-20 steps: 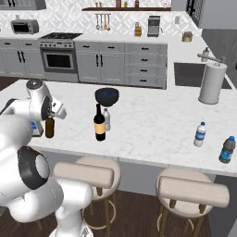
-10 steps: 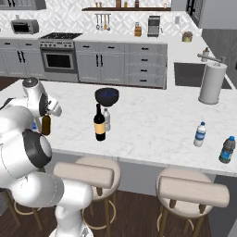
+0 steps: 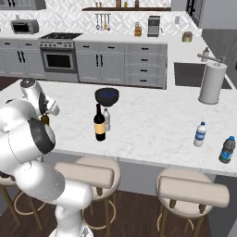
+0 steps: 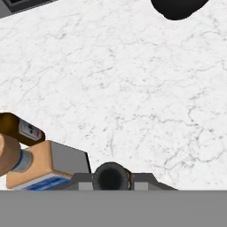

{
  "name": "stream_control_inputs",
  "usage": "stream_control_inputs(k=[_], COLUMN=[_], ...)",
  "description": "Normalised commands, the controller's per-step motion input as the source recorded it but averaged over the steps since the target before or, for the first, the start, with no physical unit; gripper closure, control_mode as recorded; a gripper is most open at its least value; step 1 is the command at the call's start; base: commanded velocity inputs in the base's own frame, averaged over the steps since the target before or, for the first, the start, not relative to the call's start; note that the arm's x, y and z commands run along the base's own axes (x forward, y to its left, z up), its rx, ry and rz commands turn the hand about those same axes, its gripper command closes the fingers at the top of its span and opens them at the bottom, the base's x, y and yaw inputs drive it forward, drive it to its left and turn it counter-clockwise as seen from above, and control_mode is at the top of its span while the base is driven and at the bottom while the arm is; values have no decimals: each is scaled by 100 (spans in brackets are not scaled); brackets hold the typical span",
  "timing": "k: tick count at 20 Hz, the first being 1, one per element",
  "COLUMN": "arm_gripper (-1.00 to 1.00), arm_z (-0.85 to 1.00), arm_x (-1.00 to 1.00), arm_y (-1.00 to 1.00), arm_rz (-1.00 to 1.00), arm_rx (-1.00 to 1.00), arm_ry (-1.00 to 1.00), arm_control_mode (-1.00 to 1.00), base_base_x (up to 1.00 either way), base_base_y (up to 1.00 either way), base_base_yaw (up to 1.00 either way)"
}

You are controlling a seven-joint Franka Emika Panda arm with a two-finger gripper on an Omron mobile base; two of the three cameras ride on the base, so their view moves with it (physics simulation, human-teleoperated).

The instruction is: Move the plastic bottles in the middle to the plastics group, and the glass bottles in the middle to the glass group.

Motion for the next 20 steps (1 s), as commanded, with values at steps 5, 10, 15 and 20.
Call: stream_control_inputs(k=[5, 10, 15, 20], arm_gripper=[100, 100, 100, 100], arm_z=[-10, -21, -21, -15], arm_x=[13, 1, 2, 3], arm_y=[16, 16, 22, 4], arm_rz=[0, 0, 0, 0], arm_rx=[-4, -6, -4, -5], arm_ry=[0, 0, 0, 0], arm_control_mode=[-100, -100, -100, -100], base_base_x=[0, 0, 0, 0], base_base_y=[0, 0, 0, 0], base_base_yaw=[0, 0, 0, 0])
